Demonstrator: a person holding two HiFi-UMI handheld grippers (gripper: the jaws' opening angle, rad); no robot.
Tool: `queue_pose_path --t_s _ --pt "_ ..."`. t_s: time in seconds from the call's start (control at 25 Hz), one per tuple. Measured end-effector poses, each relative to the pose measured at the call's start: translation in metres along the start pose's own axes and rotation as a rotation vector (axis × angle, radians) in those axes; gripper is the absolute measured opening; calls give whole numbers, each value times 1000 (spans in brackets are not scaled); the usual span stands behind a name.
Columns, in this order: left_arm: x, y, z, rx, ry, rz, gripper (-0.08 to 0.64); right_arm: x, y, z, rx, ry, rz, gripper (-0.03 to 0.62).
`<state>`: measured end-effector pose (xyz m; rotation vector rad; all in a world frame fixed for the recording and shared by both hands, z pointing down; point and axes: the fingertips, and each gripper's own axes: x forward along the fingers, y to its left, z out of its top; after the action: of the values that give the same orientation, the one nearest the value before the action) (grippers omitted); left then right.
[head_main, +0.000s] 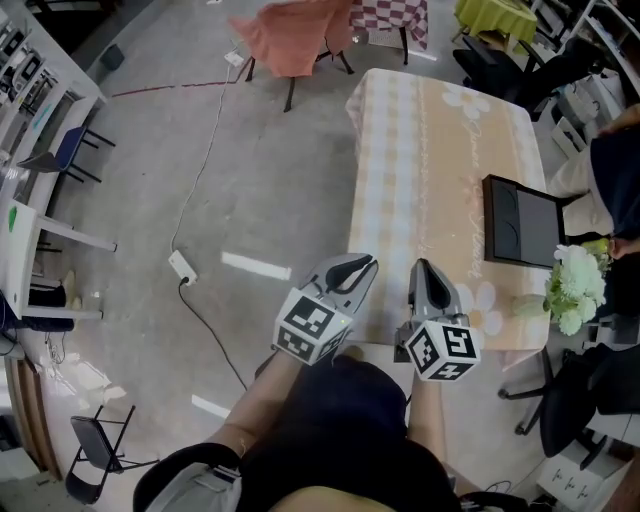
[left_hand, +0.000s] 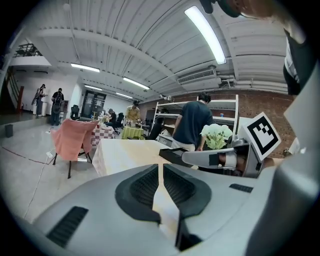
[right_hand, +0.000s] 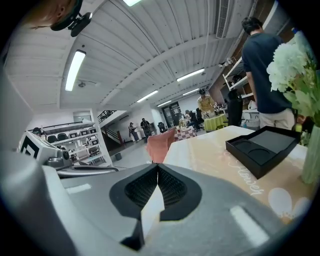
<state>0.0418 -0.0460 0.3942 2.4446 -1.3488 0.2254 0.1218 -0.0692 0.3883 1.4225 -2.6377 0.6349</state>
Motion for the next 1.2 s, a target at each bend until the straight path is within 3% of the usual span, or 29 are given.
queue_pose_path --t_s 0.6,1.2 --pt "59 34 11 10 81 -192 35 44 -30 7 -9 40 -192 5" --pt "108 59 -1 -51 153 -331 35 78 -50 -18 -50 190 -267 6"
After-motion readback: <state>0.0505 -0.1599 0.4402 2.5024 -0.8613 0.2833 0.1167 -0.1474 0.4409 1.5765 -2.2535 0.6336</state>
